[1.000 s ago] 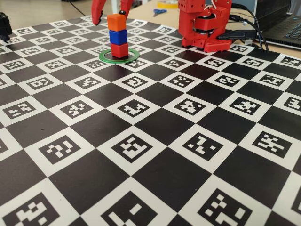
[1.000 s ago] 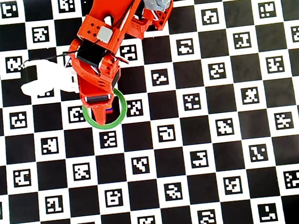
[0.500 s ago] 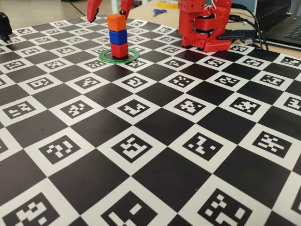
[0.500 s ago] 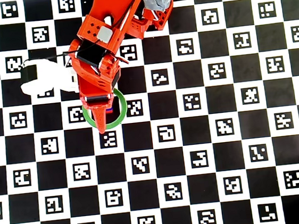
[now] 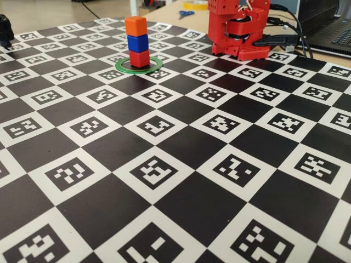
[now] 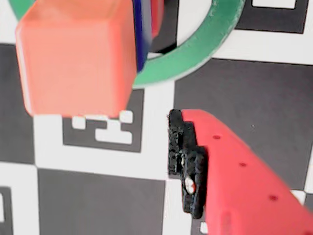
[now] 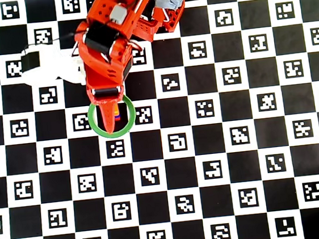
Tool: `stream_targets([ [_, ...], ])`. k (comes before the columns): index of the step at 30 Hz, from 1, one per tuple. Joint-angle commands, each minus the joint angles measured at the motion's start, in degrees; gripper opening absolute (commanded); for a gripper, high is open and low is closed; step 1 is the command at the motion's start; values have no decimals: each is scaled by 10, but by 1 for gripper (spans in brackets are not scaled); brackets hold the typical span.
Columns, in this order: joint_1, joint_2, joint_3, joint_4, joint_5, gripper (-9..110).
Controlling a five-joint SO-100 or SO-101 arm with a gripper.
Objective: Grab the red cube then put it in the green circle then put the blue cube on top and finally the orange cube on top
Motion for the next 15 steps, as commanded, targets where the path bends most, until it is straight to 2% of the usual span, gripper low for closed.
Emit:
stream_targets([
  [1, 4, 65, -54, 22, -10, 50],
  [8, -1, 182, -5, 37, -38, 37],
  [15, -28, 273, 40, 53, -49, 14],
])
